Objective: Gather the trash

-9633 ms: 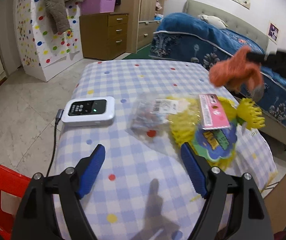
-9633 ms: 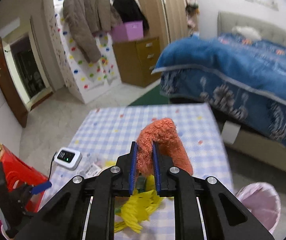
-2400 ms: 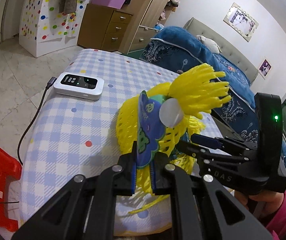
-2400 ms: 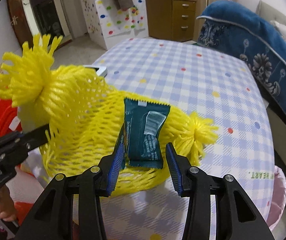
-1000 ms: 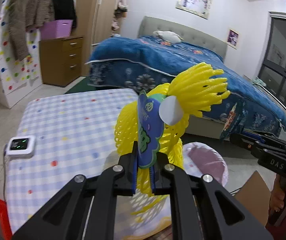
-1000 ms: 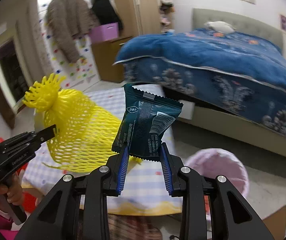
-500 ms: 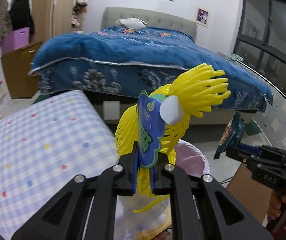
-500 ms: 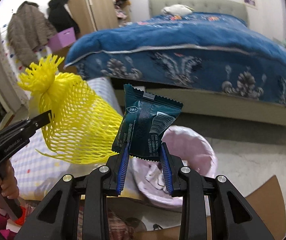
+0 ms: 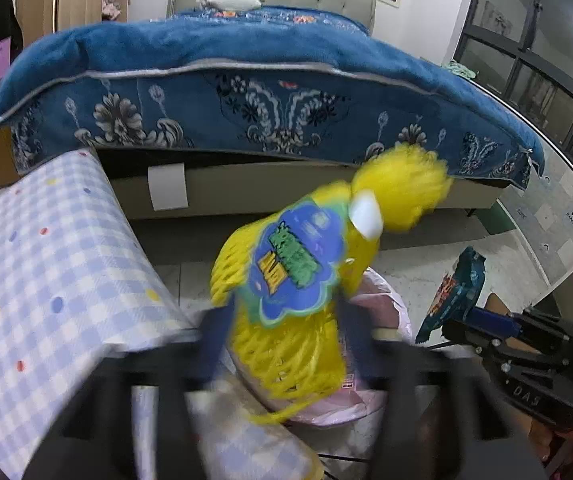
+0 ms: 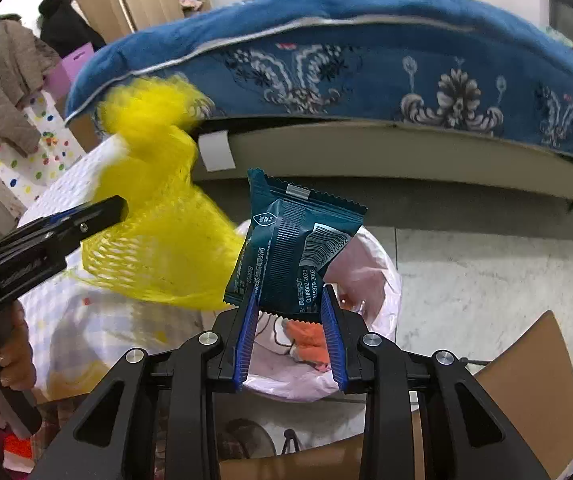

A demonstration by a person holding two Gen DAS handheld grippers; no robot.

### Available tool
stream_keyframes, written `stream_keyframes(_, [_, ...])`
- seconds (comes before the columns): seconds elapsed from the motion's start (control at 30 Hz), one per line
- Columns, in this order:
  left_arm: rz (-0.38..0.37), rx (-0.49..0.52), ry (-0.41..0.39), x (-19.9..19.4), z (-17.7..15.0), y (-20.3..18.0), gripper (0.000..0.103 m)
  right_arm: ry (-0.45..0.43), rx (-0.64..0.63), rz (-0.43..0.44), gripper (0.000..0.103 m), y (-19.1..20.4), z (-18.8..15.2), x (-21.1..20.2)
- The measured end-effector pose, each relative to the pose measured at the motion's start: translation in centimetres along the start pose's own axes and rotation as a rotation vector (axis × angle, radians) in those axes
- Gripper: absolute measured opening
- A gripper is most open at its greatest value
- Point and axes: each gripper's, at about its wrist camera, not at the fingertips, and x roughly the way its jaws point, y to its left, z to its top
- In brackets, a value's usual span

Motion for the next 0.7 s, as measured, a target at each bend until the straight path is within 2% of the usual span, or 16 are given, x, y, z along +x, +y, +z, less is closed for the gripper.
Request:
stream_keyframes(0.13, [0.021, -0.001, -0.010, 0.4, 0.0, 0.3, 0.078, 0.037, 0.014, -0.006, 0.036, -0.3, -0.1, 1.9])
stream_keyframes(0.17, [0.034, 0.001, -0.013, 0.2, -0.2, 0.4, 0.079, 0.049, 0.016, -0.009, 0.042, -0.4, -0.1, 2.5])
stream_keyframes(0.2, [0.047, 0.002, -0.015, 0.1, -0.3, 0.7, 0.079, 0.075, 0.021, -0.013, 0.057, -0.4, -0.2, 3.3])
stream_keyframes(0.23, [0.058, -0.001, -0.014, -0.1, -0.4, 0.9, 0.079, 0.084, 0.026, -0.026, 0.063, -0.3, -0.3, 3.7])
stream_keyframes(0.47, [0.123, -0.042, -0.025, -2.6, -1.2, 3.0, 0.087, 0.043, 0.038, -0.030, 0.069, 0.5, -0.3, 2.5])
stream_keyframes(0.53, [0.137, -0.040, -0.043, -3.8, -1.4, 3.2, 0.089, 0.021, 0.034, -0.030, 0.077, 1.0, -0.2, 1.3])
stream_keyframes(0.7, [0.158, -0.029, -0.087, -7.6, -2.3, 3.4, 0.096, -0.019, 0.004, -0.030, 0.087, 2.8, -0.5, -1.9])
